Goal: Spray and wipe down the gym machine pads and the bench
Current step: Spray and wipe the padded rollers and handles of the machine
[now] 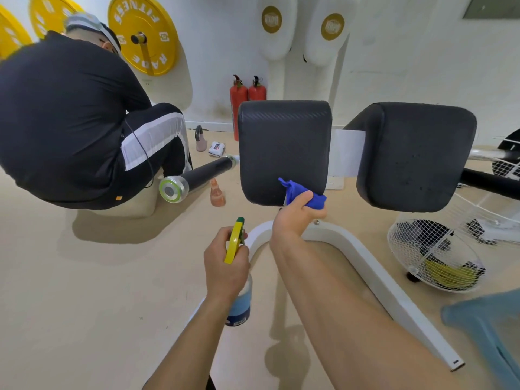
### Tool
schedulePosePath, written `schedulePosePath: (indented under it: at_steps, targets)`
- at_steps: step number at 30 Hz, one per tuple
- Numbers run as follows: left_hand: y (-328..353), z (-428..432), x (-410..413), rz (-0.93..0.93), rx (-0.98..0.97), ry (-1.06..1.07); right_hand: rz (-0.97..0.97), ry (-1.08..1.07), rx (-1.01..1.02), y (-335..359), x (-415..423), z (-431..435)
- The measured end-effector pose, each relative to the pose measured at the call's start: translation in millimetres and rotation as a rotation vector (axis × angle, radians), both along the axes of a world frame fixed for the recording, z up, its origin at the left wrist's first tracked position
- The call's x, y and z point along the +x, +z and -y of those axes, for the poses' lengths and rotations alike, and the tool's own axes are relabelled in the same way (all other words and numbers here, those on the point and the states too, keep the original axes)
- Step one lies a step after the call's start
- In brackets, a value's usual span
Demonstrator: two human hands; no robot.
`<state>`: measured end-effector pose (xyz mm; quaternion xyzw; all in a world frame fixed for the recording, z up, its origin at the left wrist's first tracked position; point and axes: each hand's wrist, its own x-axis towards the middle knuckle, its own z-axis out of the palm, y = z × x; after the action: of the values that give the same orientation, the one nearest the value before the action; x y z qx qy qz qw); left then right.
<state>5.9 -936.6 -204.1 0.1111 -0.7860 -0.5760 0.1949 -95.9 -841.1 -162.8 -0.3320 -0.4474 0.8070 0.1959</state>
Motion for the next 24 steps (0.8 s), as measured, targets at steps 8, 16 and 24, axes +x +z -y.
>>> schedulePosePath:
  at_steps: [8,16,24]
  targets:
    - [2,14,5,-0.005,-0.059,0.035,0.160,0.465,-0.122,-15,18,63]
    - [8,17,0,-0.024,-0.054,0.022,0.112,0.413,-0.363,14,27,-2]
    - [36,-4,-6,-0.061,-0.035,-0.047,0.051,0.102,0.097,32,20,-60]
